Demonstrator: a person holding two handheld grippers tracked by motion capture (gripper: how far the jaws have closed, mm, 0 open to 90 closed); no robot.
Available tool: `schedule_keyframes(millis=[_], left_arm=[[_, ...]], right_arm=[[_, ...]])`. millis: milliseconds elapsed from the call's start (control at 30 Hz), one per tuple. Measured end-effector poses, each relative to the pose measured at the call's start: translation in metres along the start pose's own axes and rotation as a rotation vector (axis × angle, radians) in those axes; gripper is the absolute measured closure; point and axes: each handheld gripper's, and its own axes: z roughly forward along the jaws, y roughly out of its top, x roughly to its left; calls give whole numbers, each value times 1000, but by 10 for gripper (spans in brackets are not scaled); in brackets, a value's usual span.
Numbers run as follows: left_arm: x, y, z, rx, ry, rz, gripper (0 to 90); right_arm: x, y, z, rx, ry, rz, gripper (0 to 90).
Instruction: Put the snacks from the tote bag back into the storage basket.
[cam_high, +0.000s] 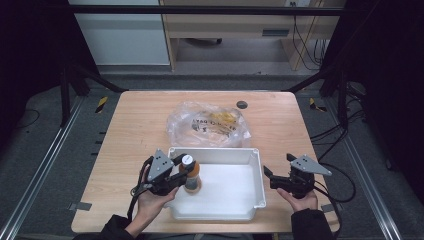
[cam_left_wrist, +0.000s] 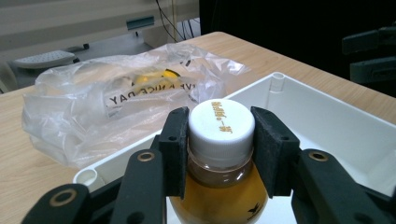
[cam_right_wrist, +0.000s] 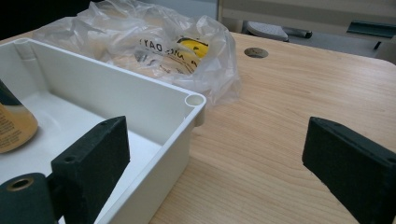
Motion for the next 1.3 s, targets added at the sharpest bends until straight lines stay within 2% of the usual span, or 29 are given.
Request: schedule_keyframes(millis=[167, 700, 967, 1067, 1300], left_arm=[[-3, -2, 2, 4, -6, 10, 589], [-5, -7, 2, -24, 1, 15, 574], [-4, -6, -2, -36, -4, 11, 482], [-3, -6, -5, -33, -13, 10, 398], [7, -8, -18, -25, -15, 5, 322]], right_arm=[[0, 0, 0, 1, 0, 1, 77], [1, -1, 0, 5, 0, -4, 77], [0, -1, 0, 8, -3, -12, 76], [0, -1, 0, 9, -5, -15, 76], [1, -1, 0, 9, -6, -12, 74]])
